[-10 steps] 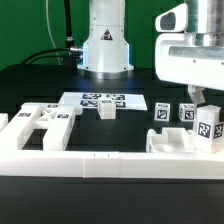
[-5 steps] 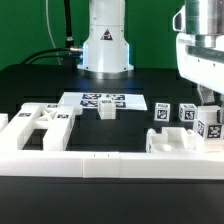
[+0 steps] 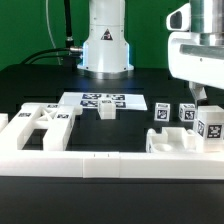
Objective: Assemble chair
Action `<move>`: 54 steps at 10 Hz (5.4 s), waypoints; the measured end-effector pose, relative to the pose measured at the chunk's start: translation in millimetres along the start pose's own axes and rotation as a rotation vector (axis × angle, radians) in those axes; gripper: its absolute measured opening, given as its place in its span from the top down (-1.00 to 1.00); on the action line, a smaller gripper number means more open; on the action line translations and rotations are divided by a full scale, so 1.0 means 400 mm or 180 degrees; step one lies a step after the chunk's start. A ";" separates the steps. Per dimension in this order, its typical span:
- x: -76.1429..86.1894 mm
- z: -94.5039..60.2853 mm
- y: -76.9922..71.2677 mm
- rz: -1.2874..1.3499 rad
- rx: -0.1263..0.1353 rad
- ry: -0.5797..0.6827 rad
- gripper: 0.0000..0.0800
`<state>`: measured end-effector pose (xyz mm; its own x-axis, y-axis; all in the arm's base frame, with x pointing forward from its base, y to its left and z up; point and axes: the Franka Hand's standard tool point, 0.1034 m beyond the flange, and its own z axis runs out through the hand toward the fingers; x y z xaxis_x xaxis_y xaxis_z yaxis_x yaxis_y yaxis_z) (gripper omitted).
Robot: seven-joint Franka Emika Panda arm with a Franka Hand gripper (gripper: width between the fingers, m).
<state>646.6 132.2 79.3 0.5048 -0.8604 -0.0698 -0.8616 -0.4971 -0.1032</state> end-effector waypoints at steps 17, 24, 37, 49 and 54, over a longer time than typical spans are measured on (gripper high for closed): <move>0.015 0.001 0.010 -0.4970 -0.0332 0.0050 -0.62; 0.015 0.001 0.002 -0.6679 -0.0534 -0.0080 -0.62; 0.044 0.011 0.018 -0.8308 -0.0835 -0.0295 0.28; 0.027 0.014 0.033 -0.4228 -0.0547 0.0014 0.28; 0.022 0.016 0.025 -0.2339 -0.0283 0.0068 0.28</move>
Offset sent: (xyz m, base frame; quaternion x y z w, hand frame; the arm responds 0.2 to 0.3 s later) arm 0.0000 0.0000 0.0000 0.0000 0.0000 -0.1938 0.9810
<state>642.7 120.5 71.2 0.9527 -0.3039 0.0057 -0.3036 -0.9522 -0.0349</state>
